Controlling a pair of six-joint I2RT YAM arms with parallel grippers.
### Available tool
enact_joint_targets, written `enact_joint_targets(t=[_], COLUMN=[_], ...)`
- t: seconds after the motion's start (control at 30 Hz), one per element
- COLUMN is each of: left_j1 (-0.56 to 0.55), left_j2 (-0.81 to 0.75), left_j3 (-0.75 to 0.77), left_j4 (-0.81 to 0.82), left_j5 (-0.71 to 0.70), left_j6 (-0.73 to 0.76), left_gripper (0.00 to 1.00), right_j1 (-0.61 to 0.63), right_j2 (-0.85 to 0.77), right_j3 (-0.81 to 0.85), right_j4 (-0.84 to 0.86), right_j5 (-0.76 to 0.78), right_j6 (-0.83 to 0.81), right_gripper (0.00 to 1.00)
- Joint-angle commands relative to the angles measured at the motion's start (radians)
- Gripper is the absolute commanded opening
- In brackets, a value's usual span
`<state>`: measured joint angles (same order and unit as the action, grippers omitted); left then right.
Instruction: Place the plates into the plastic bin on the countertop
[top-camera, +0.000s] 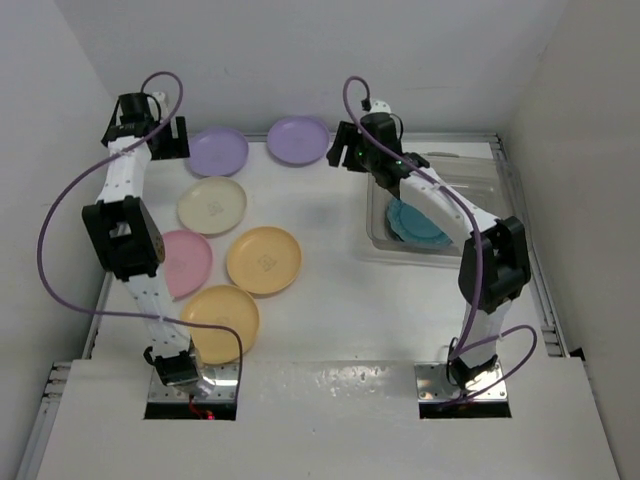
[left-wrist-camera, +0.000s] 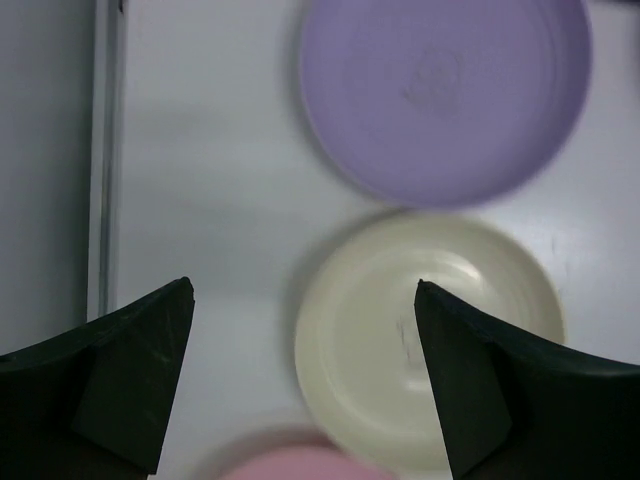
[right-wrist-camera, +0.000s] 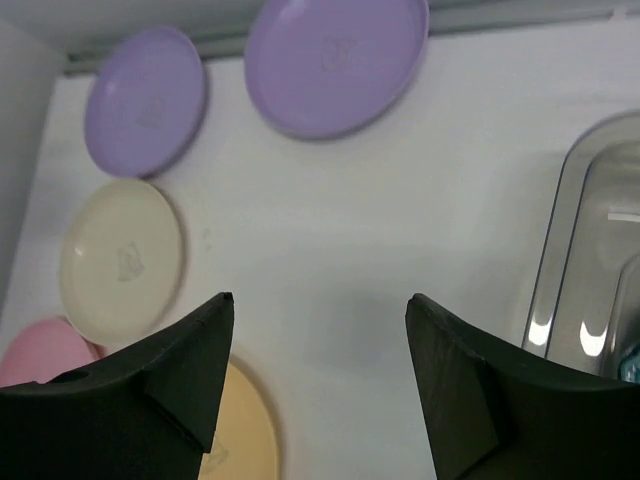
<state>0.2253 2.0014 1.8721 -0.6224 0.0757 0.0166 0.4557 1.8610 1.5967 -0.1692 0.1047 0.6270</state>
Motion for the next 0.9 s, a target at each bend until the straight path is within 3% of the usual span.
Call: enact_joint_targets(t=[0.0,0.17,0.4,0.5,0.6,0.63,0.7,0.73,0.77,0.87], left_j1=[0.014,0.014,0.005,0.005,0.005,0.005,0.005,0.005,0.015,0.028], left_j2=[0.216,0.433,0.540,0.562,0.574,0.583,0.583,0.583,0.583,0.562], left_j3=[0.227,0.450,0.453,0.427,0.415,0.415,0.415,0.415,0.424,0.424], left_j4=[0.007,0.042,0.095,0.095,0.095,0.095,0.095,0.104,0.113,0.151], left_j5=[0.007,0.053,0.039,0.012,0.012,0.021,0.057,0.068,0.068,0.104], left_j6=[-0.115,-0.176,-0.176,-0.176,-0.185,-0.196,-0.221,-0.236,-0.271,-0.317], left_gripper=[0.92,0.92,0.90,0.73,0.41,0.25,0.16,0.04,0.00,0.00], right_j1=[0.043,0.075,0.104,0.120,0.130,0.135,0.138,0.138,0.139,0.147], right_j2=[-0.089,-0.135,-0.212,-0.240,-0.264,-0.267,-0.279,-0.279,-0.281,-0.284], right_j3=[-0.072,-0.136,-0.236,-0.251,-0.254,-0.256,-0.256,-0.253,-0.256,-0.258], right_j4=[0.051,-0.010,-0.070,-0.087,-0.098,-0.105,-0.110,-0.118,-0.124,-0.136], right_j5=[0.033,0.084,0.170,0.214,0.250,0.265,0.268,0.283,0.282,0.291], right_j6=[-0.055,-0.107,-0.101,-0.107,-0.125,-0.128,-0.133,-0.131,-0.131,-0.131], right_gripper=[0.68,0.68,0.68,0.68,0.68,0.68,0.68,0.68,0.68,0.68])
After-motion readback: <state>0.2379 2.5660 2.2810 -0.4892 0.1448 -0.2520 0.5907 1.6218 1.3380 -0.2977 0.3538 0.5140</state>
